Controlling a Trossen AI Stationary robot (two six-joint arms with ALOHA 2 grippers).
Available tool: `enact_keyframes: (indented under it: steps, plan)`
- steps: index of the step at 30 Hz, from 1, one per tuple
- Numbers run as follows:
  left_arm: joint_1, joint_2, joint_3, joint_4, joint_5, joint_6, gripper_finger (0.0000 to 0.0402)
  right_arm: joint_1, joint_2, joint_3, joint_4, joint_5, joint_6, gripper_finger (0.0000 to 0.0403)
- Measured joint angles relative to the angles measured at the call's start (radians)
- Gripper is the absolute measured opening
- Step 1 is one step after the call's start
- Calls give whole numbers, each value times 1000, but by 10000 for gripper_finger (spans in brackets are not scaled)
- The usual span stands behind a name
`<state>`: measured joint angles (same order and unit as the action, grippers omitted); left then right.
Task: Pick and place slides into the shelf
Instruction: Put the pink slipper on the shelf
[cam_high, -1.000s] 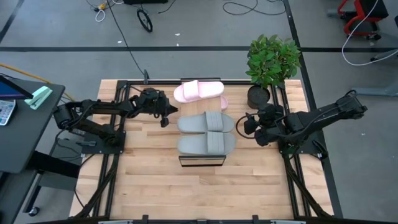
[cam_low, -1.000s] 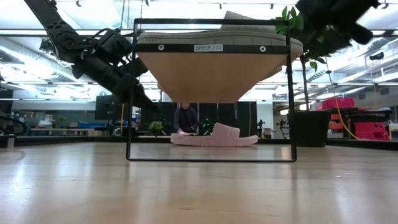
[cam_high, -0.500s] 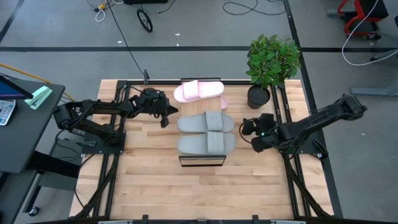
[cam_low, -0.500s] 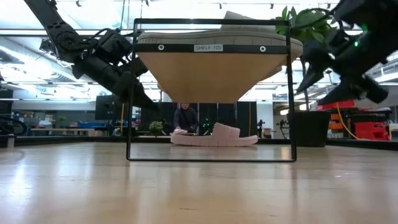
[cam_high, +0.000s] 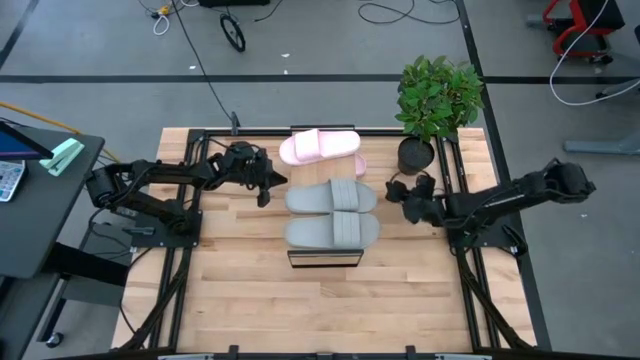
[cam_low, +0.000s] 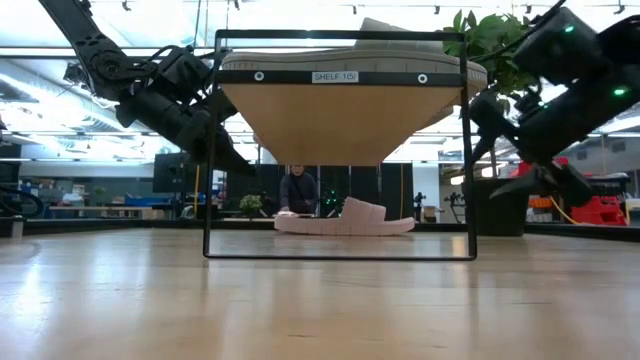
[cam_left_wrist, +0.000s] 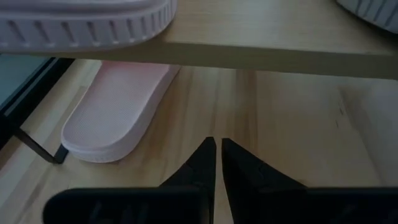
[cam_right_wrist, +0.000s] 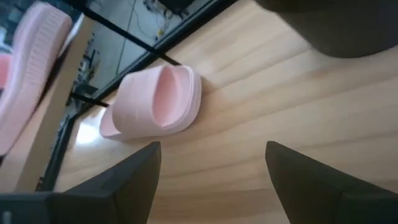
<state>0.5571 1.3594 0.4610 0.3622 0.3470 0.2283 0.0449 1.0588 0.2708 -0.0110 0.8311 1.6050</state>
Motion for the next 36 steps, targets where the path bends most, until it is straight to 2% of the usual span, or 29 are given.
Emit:
enact_keyframes:
  steps: [8, 16, 29, 36]
  plan:
    - [0, 0, 0, 14, 99, -8, 24, -176, 28, -1, 106, -210, -142, 294]
    - [0, 0, 0, 24, 103, -8, 20, -294, 179, -1, 326, -371, -246, 291]
    - [0, 0, 0, 23, 103, -16, 32, -410, 430, 1, 638, -520, -317, 289]
    - [0, 0, 0, 23, 103, -35, 23, -444, 514, 51, 641, -573, -360, 288]
